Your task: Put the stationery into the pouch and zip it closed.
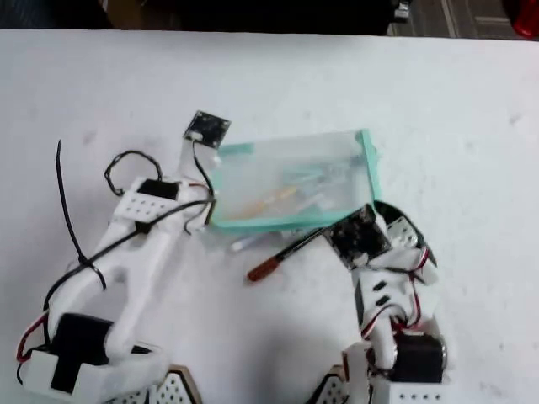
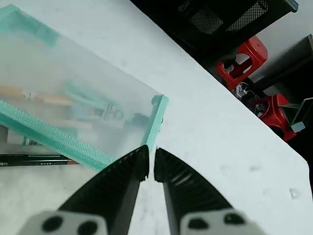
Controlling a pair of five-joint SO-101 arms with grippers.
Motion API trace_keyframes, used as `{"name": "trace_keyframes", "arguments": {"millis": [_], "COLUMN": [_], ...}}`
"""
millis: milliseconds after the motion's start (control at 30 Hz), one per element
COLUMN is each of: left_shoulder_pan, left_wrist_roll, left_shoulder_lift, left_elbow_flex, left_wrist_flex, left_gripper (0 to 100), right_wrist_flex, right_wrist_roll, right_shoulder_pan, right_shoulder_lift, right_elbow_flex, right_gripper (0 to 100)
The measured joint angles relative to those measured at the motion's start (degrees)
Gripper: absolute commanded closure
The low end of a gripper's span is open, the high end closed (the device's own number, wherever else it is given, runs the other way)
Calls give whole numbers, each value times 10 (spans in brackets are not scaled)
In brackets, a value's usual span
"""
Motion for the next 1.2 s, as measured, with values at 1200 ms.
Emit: {"name": "trace_keyframes", "arguments": {"millis": [1200], "left_shoulder_pan": [-47], "left_wrist_roll": [1], "left_shoulder_lift": [0], "left_elbow_flex": [0], "left_wrist_flex": [-20], "left_gripper": [936], "right_wrist_flex": [-11], "right_wrist_roll": [-206], "right_shoulder_pan": [-32], "right_shoulder_lift": [1029], "right_elbow_flex": [-575], "right_gripper": [981]}}
